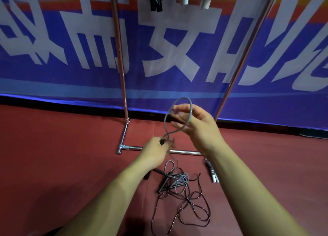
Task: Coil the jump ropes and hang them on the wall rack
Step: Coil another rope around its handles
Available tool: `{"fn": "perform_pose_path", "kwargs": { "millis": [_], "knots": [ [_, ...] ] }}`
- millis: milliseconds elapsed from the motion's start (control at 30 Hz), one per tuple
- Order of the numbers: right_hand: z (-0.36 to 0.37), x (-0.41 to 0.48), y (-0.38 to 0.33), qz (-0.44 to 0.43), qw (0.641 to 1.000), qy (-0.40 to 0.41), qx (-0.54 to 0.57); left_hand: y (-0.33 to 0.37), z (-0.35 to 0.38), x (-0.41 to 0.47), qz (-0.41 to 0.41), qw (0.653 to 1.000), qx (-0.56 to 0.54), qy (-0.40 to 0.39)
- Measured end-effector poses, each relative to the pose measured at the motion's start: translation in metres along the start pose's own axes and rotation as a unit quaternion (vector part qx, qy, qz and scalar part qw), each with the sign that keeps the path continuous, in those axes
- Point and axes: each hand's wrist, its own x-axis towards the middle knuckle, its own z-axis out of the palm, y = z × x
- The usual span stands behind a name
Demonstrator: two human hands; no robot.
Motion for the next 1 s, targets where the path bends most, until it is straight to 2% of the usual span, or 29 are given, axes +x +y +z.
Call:
{"fn": "perform_pose_path", "kwargs": {
  "millis": [67, 133, 200, 233, 267, 300, 367, 400, 433, 500, 567, 633, 700, 733, 800, 833, 933, 1000],
  "knots": [
    [-0.014, -0.01, 0.026, -0.005, 0.996, 0.021, -0.084, 0.005, 0.002, -0.001, -0.016, 0.997, -0.075, -0.005],
    [-0.028, -0.026, 0.059, 0.056, 0.974, -0.083, -0.203, 0.011, 0.001, -0.002, -0.027, 0.984, -0.175, -0.036],
    [-0.037, -0.037, 0.081, 0.114, 0.908, -0.185, -0.357, 0.015, -0.001, -0.002, -0.042, 0.969, -0.239, -0.047],
    [-0.041, -0.036, 0.086, 0.112, 0.872, -0.192, -0.435, 0.014, -0.002, 0.0, -0.049, 0.964, -0.257, -0.036],
    [-0.043, -0.034, 0.088, 0.103, 0.857, -0.17, -0.476, 0.012, -0.003, 0.002, -0.063, 0.96, -0.273, -0.022],
    [-0.042, -0.032, 0.084, 0.101, 0.874, -0.131, -0.456, 0.011, -0.006, 0.003, -0.08, 0.956, -0.283, -0.009],
    [-0.035, -0.025, 0.071, 0.11, 0.952, -0.044, -0.282, 0.008, -0.009, 0.003, -0.12, 0.949, -0.291, -0.01],
    [-0.032, -0.021, 0.065, 0.122, 0.977, -0.017, -0.174, 0.006, -0.008, 0.003, -0.142, 0.944, -0.296, -0.024],
    [-0.029, -0.018, 0.058, 0.138, 0.987, -0.001, -0.082, 0.006, -0.006, 0.0, -0.162, 0.939, -0.299, -0.049],
    [-0.022, -0.012, 0.045, 0.168, 0.984, 0.008, 0.058, 0.007, 0.0, -0.006, -0.176, 0.937, -0.28, -0.11],
    [-0.017, -0.007, 0.037, 0.165, 0.976, 0.002, 0.142, 0.008, 0.008, -0.011, -0.156, 0.954, -0.199, -0.162],
    [-0.016, -0.004, 0.032, 0.137, 0.973, -0.009, 0.187, 0.009, 0.015, -0.011, -0.121, 0.971, -0.115, -0.173],
    [-0.026, 0.0, 0.034, 0.087, 0.99, 0.006, 0.109, 0.011, 0.021, -0.007, -0.097, 0.98, -0.101, -0.139],
    [-0.033, 0.001, 0.038, 0.046, 0.999, 0.028, 0.008, 0.013, 0.022, -0.006, -0.093, 0.982, -0.123, -0.111],
    [-0.05, 0.0, 0.047, -0.028, 0.975, 0.048, -0.215, 0.018, 0.022, -0.002, -0.09, 0.975, -0.197, -0.053],
    [-0.057, -0.002, 0.053, -0.027, 0.962, 0.017, -0.271, 0.02, 0.021, 0.0, -0.089, 0.966, -0.24, -0.034],
    [-0.064, -0.011, 0.068, 0.034, 0.946, -0.118, -0.3, 0.029, 0.017, 0.004, -0.099, 0.929, -0.357, -0.022],
    [-0.063, -0.016, 0.073, 0.017, 0.908, -0.153, -0.389, 0.033, 0.014, 0.006, -0.112, 0.901, -0.418, -0.036]
  ]
}}
